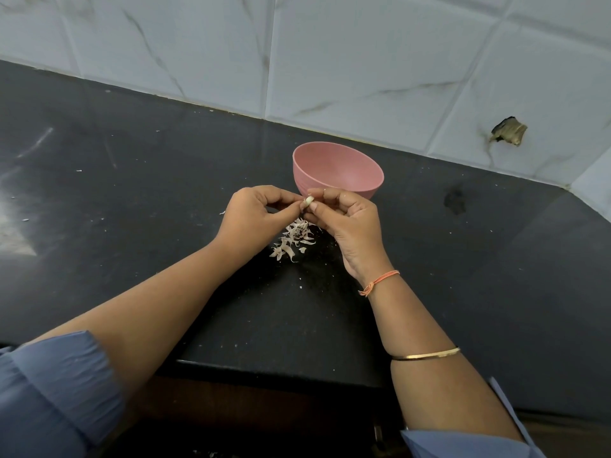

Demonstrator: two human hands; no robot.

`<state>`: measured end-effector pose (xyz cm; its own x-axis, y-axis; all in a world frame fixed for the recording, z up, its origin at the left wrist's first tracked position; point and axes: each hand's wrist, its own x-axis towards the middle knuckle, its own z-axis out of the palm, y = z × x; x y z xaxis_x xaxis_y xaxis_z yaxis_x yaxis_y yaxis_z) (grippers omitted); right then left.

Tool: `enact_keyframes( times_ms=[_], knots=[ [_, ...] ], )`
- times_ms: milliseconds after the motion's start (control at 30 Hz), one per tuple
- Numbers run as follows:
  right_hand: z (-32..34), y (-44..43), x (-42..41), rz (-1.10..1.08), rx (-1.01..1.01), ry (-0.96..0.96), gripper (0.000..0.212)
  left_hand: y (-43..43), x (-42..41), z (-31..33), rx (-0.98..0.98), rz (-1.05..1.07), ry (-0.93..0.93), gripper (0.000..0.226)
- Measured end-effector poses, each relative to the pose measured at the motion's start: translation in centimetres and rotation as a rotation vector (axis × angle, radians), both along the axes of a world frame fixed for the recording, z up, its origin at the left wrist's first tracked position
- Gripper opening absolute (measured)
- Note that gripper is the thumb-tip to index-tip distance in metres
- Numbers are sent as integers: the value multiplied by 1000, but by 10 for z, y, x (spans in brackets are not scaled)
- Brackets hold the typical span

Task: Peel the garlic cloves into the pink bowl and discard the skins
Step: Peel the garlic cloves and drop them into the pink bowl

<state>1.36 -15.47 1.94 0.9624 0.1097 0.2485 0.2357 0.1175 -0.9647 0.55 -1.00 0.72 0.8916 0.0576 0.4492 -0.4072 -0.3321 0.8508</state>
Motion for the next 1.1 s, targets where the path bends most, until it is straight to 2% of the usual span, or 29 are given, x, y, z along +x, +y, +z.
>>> enact_keyframes(
  times_ms=[400, 567, 1100],
  knots=[
    [-2, -1, -1, -41, -154, -80, 10, 2, 0, -1, 85, -2, 2, 12],
    [-1, -1, -2, -37, -141, -27, 8, 2, 1, -1, 121, -9, 9, 13],
    [1, 0, -3, -26, -91, 59, 9, 1, 0, -1, 71, 13, 71, 9]
  ],
)
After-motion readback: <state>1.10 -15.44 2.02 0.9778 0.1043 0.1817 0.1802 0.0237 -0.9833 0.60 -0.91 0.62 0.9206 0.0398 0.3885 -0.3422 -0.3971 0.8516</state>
